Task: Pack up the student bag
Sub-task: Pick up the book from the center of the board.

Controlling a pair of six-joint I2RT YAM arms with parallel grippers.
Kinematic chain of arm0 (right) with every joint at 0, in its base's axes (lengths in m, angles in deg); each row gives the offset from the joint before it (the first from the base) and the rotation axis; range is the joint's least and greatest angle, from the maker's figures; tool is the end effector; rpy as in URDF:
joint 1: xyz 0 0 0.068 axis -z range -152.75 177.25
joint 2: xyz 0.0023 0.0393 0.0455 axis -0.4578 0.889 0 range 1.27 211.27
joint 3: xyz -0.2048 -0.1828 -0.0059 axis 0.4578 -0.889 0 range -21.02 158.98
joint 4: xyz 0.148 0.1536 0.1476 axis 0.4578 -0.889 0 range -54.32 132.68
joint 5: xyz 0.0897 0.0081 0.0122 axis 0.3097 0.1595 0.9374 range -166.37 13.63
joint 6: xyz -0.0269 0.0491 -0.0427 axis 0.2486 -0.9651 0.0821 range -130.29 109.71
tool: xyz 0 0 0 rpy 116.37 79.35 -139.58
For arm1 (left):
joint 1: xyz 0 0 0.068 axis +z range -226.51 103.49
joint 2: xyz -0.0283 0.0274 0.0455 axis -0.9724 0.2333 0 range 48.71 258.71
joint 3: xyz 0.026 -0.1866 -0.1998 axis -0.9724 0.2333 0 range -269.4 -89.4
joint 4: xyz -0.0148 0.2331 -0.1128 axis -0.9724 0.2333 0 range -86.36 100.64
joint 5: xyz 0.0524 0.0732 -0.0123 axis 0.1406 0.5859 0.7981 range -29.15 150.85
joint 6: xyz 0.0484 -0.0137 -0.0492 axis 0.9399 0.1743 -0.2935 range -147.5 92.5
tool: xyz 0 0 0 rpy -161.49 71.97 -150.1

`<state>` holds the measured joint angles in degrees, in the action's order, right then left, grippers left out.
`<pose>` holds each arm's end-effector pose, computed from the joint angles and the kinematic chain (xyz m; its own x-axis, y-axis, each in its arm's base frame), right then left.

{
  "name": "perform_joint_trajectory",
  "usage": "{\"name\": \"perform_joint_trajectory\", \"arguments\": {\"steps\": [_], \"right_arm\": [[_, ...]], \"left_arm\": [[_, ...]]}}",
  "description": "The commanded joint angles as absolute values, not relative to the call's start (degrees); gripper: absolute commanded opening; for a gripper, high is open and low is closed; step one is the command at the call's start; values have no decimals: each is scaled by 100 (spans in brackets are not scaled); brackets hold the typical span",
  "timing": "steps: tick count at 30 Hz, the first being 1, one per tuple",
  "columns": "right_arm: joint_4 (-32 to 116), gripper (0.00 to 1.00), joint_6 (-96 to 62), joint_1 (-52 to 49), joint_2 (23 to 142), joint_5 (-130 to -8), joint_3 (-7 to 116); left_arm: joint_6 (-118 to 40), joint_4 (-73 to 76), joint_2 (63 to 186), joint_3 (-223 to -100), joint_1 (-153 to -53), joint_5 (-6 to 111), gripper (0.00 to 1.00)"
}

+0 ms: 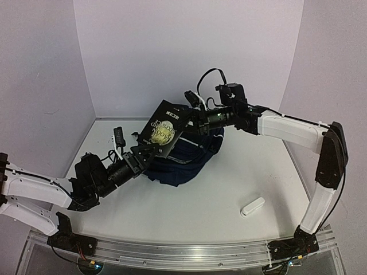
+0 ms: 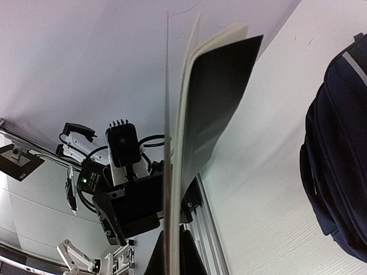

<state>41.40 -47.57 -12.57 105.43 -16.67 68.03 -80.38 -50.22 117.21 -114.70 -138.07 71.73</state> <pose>0.3014 0.3161 0.3368 -0.7534 -0.2303 -0.6159 -0.6321 -0.0043 0.7749 0.1376 -0.2312 0.2625 -0.5649 -0.6012 -0.5652 0.5381 0.2509 -0.8047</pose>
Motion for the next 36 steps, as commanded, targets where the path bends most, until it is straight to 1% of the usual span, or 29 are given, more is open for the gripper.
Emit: {"name": "perform_joint_trajectory", "arguments": {"steps": [1,4,5,7,8,10,15,17,22,26,27,28,30,31,33,34,35,36], "right_arm": [[4781,0,-5128,-1345,10525,-1375,6677],[5024,0,-5349,-1354,10505,-1284,6611],[5125,0,-5439,-1354,10499,-1266,6585],[5341,0,-5598,-1355,10494,-1236,6563],[5440,0,-5700,-1357,10501,-1222,6551],[5665,0,-5878,-1361,10538,-1190,6526],[6102,0,-6175,-1402,10569,-1151,6259],[6151,0,-6188,-1427,10570,-1167,6176],[6166,0,-6074,-1441,10619,-1271,6022],[6071,0,-5878,-1441,10636,-1383,5900],[5932,4,-5770,-1441,10652,-1423,5920],[5700,10,-5503,-1441,10658,-1491,5982],[4616,29,-4503,-1441,10663,-1915,6277],[3925,35,-4010,-1441,10673,-2185,6438],[2943,43,-3150,-1441,10695,-2795,6738],[2702,47,-2833,-1441,10711,-3077,6838],[2411,55,-2516,-1441,10724,-3358,6940],[2205,58,-2202,-1441,10741,-3719,7060]], "left_arm": [[-8095,-5481,11436,-11333,-13795,7731,57],[-8168,-5534,11384,-11239,-13781,7930,56],[-8197,-5506,11390,-11239,-13769,7952,59],[-8282,-5448,11472,-11264,-13754,7953,67],[-8302,-5482,11532,-11279,-13751,7914,69],[-8326,-5619,11656,-11303,-13750,7832,70],[-8282,-6110,11837,-11261,-13750,7745,57],[-8191,-6200,11841,-11268,-13749,7668,50],[-8068,-6180,11734,-11273,-13751,7660,26],[-8114,-5859,11497,-11185,-13746,7929,2],[-8170,-5667,11400,-11167,-13751,8037,1],[-8228,-5445,11305,-11154,-13752,8137,0],[-8349,-5049,11095,-11087,-13752,8308,0],[-8438,-4913,10975,-11032,-13748,8382,0],[-8612,-4714,10758,-10867,-13750,8553,0],[-8708,-4666,10680,-10775,-13751,8631,0],[-8779,-4634,10584,-10690,-13750,8690,0],[-8820,-4588,10513,-10632,-13750,8730,0]]}}
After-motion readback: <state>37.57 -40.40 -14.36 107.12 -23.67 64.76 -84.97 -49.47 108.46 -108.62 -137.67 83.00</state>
